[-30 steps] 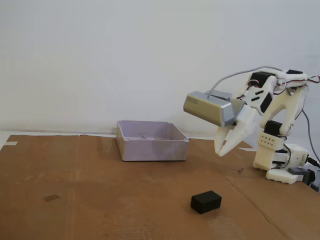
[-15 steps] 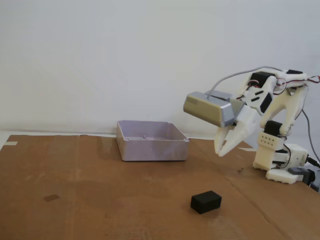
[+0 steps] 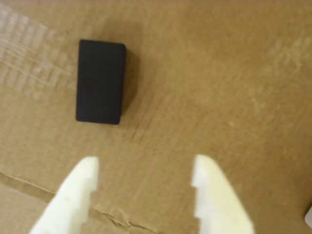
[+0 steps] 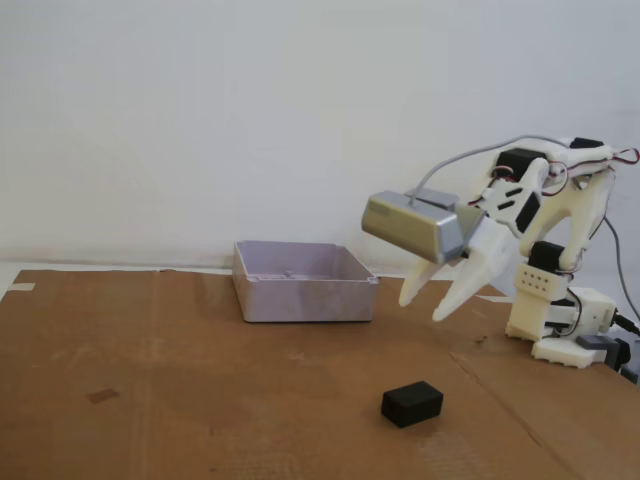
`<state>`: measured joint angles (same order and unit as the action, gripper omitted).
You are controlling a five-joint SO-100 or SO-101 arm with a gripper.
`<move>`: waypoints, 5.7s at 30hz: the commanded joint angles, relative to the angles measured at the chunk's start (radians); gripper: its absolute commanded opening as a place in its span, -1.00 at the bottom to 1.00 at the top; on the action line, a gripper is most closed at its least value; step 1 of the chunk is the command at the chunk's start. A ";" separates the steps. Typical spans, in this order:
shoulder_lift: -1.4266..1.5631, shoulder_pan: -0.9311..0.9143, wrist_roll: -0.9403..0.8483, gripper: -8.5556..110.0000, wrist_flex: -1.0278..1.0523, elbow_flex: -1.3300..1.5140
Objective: Grasp a block and put it in the box.
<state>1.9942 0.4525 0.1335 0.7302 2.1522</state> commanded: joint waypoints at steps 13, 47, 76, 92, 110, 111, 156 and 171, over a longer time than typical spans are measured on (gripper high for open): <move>0.005 0.052 0.021 -0.05 -0.048 -0.117; -0.192 0.143 0.114 -0.05 -0.184 -0.152; -0.426 0.124 0.110 -0.06 -0.230 -0.261; -0.488 0.129 0.106 -0.06 -0.232 -0.261; -0.534 0.114 0.101 -0.06 -0.295 -0.250; -0.534 0.114 0.101 -0.06 -0.295 -0.249; -0.609 0.089 0.100 -0.30 -0.322 -0.245; -0.609 0.087 0.100 -0.57 -0.318 -0.239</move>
<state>1.3637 0.5446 0.2301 0.4357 1.9911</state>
